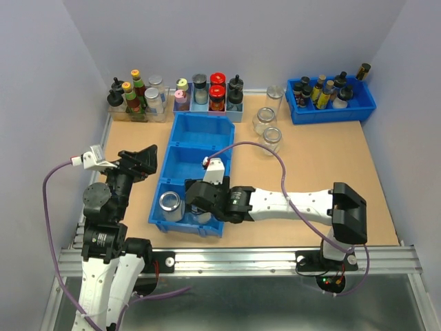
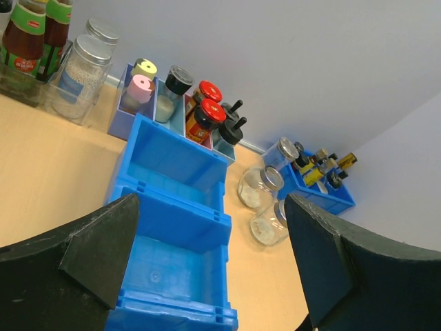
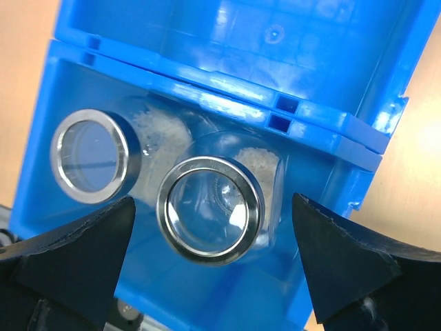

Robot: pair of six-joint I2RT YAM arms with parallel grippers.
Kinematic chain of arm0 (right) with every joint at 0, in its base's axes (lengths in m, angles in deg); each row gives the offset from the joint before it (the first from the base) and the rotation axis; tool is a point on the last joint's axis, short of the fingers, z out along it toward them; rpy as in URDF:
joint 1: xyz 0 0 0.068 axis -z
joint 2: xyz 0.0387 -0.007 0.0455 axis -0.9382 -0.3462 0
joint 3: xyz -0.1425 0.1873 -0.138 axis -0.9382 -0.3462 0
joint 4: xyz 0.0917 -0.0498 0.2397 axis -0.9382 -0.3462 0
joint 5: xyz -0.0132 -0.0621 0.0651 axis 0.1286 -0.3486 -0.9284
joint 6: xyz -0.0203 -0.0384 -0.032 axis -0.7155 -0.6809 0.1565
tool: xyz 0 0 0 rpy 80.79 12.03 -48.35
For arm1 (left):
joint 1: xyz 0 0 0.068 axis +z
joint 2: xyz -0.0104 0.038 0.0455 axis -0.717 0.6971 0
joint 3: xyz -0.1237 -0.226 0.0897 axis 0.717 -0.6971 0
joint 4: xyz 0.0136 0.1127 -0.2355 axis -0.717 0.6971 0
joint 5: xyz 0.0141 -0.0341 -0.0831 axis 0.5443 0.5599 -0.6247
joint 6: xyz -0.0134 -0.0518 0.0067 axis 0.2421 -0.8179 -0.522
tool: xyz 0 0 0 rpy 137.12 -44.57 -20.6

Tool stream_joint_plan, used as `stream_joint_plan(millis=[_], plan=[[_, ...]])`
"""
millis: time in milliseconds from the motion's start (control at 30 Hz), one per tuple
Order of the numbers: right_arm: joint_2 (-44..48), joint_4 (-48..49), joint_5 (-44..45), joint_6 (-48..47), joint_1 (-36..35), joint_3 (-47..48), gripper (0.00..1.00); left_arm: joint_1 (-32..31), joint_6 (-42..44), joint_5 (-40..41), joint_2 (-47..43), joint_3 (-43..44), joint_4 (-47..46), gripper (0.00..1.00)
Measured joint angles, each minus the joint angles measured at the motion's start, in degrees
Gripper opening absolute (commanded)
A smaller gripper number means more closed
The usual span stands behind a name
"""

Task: Organize the condiment bottles

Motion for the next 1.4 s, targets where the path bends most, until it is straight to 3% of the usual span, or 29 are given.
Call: stream_joint_plan(millis=[267, 400, 600, 867, 967, 1100, 1267, 1367, 1400], plan=[[9.2, 0.3, 1.6, -3.3, 0.9, -3.2, 1.00, 0.0, -0.2, 0.0, 0.2, 0.0, 0.0, 0.97], [13.5, 0.5, 0.7, -5.5, 7.0, -7.0, 1.00, 0.0, -0.2, -0.1, 0.6, 0.0, 0.0, 0.97], [12.6, 0.6, -2.5, -9.0, 16.9, -11.3, 0.99, 0.0, -0.2, -0.1, 1.1, 0.0, 0.0, 0.97], [7.8, 6.7, -9.3, -12.8, 21.2, -12.9, 0.95, 0.0, -0.4, -0.5, 1.2, 0.0, 0.0, 0.97], [4.5, 8.8, -11.5, -14.0, 22.7, -12.8, 0.87, 0.0, -0.4, -0.5, 1.2, 0.0, 0.0, 0.97], [-1.1, 9.8, -14.6, -14.8, 24.7, -12.6, 0.63, 0.0, -0.4, -0.5, 1.2, 0.0, 0.0, 0.97], [-3.5, 12.7, -17.9, -16.8, 25.6, -11.9, 0.46, 0.0, -0.3, -0.4, 1.2, 0.0, 0.0, 0.97], [-3.9, 13.5, -19.4, -18.4, 25.5, -11.5, 0.23, 0.0, -0.3, -0.5, 1.2, 0.0, 0.0, 0.97], [-4.0, 13.7, -19.2, -18.9, 25.5, -11.2, 0.20, 0.0, -0.3, -0.5, 1.2, 0.0, 0.0, 0.97]])
